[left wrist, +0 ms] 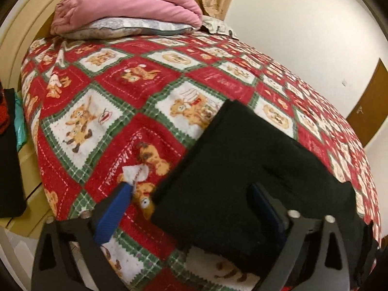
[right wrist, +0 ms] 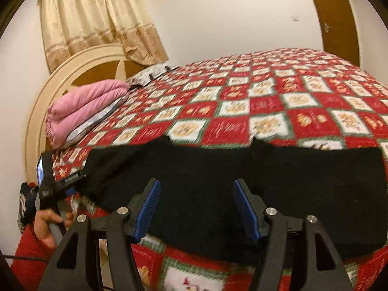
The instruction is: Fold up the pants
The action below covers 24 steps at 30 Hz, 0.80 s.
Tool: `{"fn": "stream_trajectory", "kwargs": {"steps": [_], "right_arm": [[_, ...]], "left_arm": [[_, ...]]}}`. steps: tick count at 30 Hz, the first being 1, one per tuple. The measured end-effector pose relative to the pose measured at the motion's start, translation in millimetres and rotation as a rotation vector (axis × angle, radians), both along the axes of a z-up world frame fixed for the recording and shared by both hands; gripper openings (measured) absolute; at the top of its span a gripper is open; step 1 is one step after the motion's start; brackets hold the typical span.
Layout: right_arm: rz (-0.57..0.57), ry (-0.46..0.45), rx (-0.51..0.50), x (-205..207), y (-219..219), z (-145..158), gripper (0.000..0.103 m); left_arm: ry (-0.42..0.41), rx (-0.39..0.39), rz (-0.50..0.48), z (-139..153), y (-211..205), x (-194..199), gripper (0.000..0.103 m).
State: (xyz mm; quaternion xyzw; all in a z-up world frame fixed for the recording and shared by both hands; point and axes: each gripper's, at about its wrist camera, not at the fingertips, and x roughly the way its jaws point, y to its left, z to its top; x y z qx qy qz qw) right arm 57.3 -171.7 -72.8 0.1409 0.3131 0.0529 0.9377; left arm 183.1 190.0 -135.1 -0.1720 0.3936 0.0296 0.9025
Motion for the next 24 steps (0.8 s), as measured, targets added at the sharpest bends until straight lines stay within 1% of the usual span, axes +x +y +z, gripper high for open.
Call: {"fn": "stream_trajectory", "kwargs": {"steps": [1,2,4,7,8,9,10,12,14,15,16,17,18,19,21,22,24], "right_arm": [[0.008,0.002,-0.001,-0.9,2.8,-1.1,0.064],[0.018,0.002,-0.005,-2.0,6.0,-1.2,0.064],[0.029,-0.001,-0.011,-3.2,9.6,-0.9,0.064],[0.017,-0.011,-0.013,-6.4,7.5,1.1,0.064],[0.01,-0.011,-0.011,-7.1,5.9,1.5,0.064],[-0.001,-0.01,-0.004,-8.0,2.5,1.3,0.064],[-0.01,-0.007,0.003,-8.4,-0.3,1.0,0.064],[-0.031,0.002,0.021,-9.0,-6.9,-0.7,0.064],[-0.041,0.013,0.037,-9.5,-11.4,-2.2,0.064],[-0.042,0.016,0.039,-9.8,-12.6,-2.9,0.064],[-0.041,0.018,0.038,-10.0,-13.9,-3.5,0.064],[-0.041,0.019,0.035,-11.2,-14.7,-4.0,0.064],[-0.041,0.019,0.034,-11.9,-15.3,-4.3,0.064],[-0.04,0.019,0.036,-12.2,-15.8,-4.9,0.064],[-0.037,0.024,0.048,-10.8,-16.3,-6.6,0.064],[-0.035,0.028,0.052,-9.9,-15.9,-7.8,0.064],[-0.029,0.038,0.059,-8.4,-14.1,-9.8,0.064]], "left_arm": [[-0.007,-0.008,-0.018,2.9,1.3,-1.1,0.077],[-0.018,-0.014,-0.043,6.8,0.0,-3.0,0.072],[-0.028,0.006,-0.051,12.9,-1.5,-5.7,0.058],[-0.035,0.004,-0.049,15.6,-0.6,-6.4,0.049],[-0.036,0.001,-0.039,17.0,0.5,-7.0,0.047],[-0.039,0.0,-0.03,18.9,1.0,-7.5,0.042],[-0.045,0.006,-0.017,22.8,0.7,-9.3,0.04],[-0.052,0.03,-0.007,27.8,-2.5,-8.8,0.04],[-0.033,0.06,0.002,27.3,-4.7,-6.6,0.046],[-0.032,0.066,0.005,28.3,-4.9,-6.7,0.052],[-0.044,0.075,0.008,31.4,-4.6,-9.2,0.053],[-0.076,0.084,0.006,38.1,-3.9,-14.0,0.054],[-0.106,0.099,0.012,44.2,-3.5,-17.8,0.059],[-0.141,0.119,0.017,51.2,-3.0,-21.3,0.069],[-0.223,0.165,0.001,65.6,-2.9,-24.8,0.079],[-0.234,0.178,-0.017,68.3,-3.3,-21.9,0.08],[-0.217,0.198,-0.092,66.0,-7.1,-6.2,0.08]]}}
